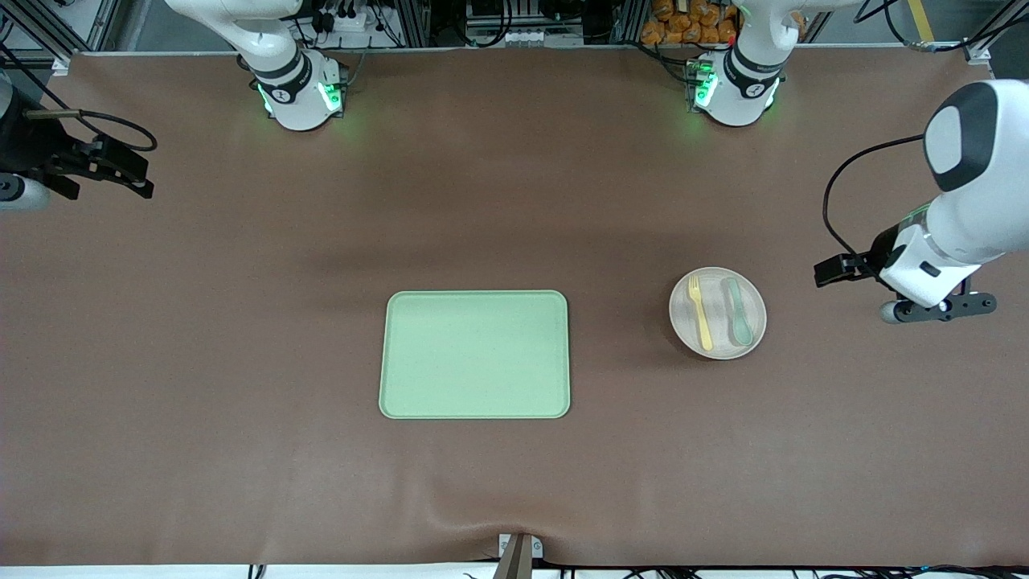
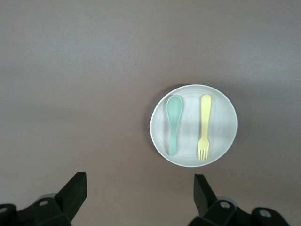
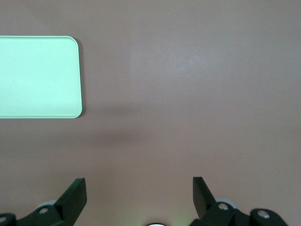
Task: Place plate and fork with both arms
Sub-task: 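Move the left gripper toward the white plate's rim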
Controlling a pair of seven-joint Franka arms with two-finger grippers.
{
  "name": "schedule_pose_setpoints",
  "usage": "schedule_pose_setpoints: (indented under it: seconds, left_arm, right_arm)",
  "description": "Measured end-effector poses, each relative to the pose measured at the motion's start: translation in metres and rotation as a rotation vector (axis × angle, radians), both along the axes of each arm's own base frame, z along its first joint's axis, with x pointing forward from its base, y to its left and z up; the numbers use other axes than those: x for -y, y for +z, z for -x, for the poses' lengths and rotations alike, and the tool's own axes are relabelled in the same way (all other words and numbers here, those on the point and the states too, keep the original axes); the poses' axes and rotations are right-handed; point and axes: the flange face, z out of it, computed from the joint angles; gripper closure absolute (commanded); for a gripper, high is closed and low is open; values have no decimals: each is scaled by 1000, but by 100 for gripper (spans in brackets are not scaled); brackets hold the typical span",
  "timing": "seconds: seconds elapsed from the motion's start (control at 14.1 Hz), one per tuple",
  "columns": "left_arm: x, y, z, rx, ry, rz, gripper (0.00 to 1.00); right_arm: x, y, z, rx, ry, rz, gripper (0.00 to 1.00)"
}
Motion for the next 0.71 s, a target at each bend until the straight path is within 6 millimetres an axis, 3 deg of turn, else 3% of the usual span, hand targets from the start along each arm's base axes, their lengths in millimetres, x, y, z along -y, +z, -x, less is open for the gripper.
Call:
schedule_pose_setpoints:
  seconds: [0.35,0.71]
  left_arm:
    - [-2,-54,13,19,2,1,0]
    - [-2,-89,24,67,2,3,0]
  right_arm:
    - [0,0,0,0,0,0,0]
    - [0,0,0,0,0,0,0]
